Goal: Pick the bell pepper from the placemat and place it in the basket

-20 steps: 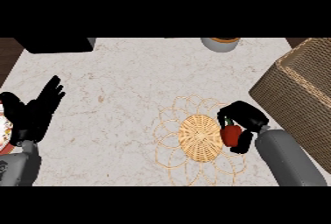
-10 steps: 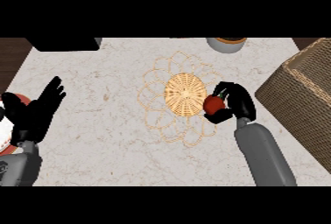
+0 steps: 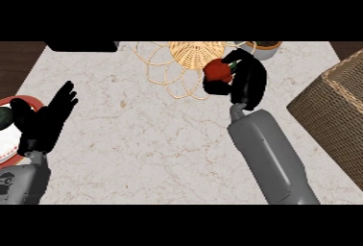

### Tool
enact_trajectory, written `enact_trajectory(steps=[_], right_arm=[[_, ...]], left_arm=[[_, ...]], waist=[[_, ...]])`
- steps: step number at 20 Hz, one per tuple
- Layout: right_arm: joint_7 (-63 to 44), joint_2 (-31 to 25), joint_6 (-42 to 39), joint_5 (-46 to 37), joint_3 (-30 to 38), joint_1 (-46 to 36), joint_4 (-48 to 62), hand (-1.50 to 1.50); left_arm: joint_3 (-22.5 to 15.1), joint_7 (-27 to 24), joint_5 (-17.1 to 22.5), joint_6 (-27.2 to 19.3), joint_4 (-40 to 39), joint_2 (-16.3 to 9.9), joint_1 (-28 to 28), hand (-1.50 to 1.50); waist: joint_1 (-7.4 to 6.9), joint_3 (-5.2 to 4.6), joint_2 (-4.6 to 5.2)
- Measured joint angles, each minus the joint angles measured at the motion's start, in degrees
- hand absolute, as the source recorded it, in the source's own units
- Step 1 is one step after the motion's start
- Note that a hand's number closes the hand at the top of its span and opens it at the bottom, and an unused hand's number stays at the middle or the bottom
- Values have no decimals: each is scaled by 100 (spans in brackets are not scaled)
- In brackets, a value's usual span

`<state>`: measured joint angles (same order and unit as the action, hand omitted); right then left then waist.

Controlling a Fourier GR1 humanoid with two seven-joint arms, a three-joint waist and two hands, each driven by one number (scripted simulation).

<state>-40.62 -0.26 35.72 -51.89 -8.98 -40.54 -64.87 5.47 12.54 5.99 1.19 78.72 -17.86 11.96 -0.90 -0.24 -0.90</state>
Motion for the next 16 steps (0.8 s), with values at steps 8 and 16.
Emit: enact_trajectory(steps=[8, 16], right_arm=[[-2223, 6, -731, -1749, -282, -1232, -366, 150], [-2436, -320, -1280, -2418, 498, -1835, -491, 150]], left_arm=[[71, -120, -39, -49, -131, 35, 41, 0], [135, -51, -3, 4, -101, 24, 94, 0]], waist=[[98, 8, 29], [101, 19, 63]])
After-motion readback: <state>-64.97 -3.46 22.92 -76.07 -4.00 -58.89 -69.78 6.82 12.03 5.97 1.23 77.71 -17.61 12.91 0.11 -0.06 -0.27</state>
